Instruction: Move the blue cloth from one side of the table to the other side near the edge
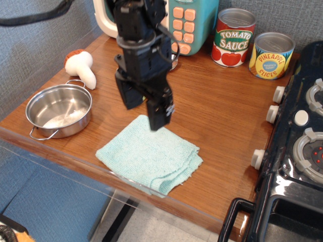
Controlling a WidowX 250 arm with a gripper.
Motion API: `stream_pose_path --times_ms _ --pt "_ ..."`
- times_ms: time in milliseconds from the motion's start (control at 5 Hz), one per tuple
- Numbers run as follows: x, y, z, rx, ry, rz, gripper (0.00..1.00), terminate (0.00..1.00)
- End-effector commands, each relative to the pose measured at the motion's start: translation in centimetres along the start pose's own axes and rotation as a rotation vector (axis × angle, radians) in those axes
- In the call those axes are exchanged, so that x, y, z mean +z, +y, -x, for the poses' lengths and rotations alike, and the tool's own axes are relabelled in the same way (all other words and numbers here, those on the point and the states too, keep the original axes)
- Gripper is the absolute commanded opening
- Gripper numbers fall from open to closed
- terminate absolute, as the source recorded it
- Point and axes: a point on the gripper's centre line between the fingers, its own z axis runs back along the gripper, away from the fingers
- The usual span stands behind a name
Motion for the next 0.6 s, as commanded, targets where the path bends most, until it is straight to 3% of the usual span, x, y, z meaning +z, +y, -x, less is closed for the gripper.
stream_pose_path --times_ms 0,200,400 --pt "0.61 1.07 -0.45 0.139 -0.122 -0.306 1.00 0.00" --pt "0.61 1.07 -0.45 0.139 -0.122 -0.306 1.00 0.00" --pt "0.61 1.07 -0.45 0.139 -0.122 -0.306 1.00 1.00"
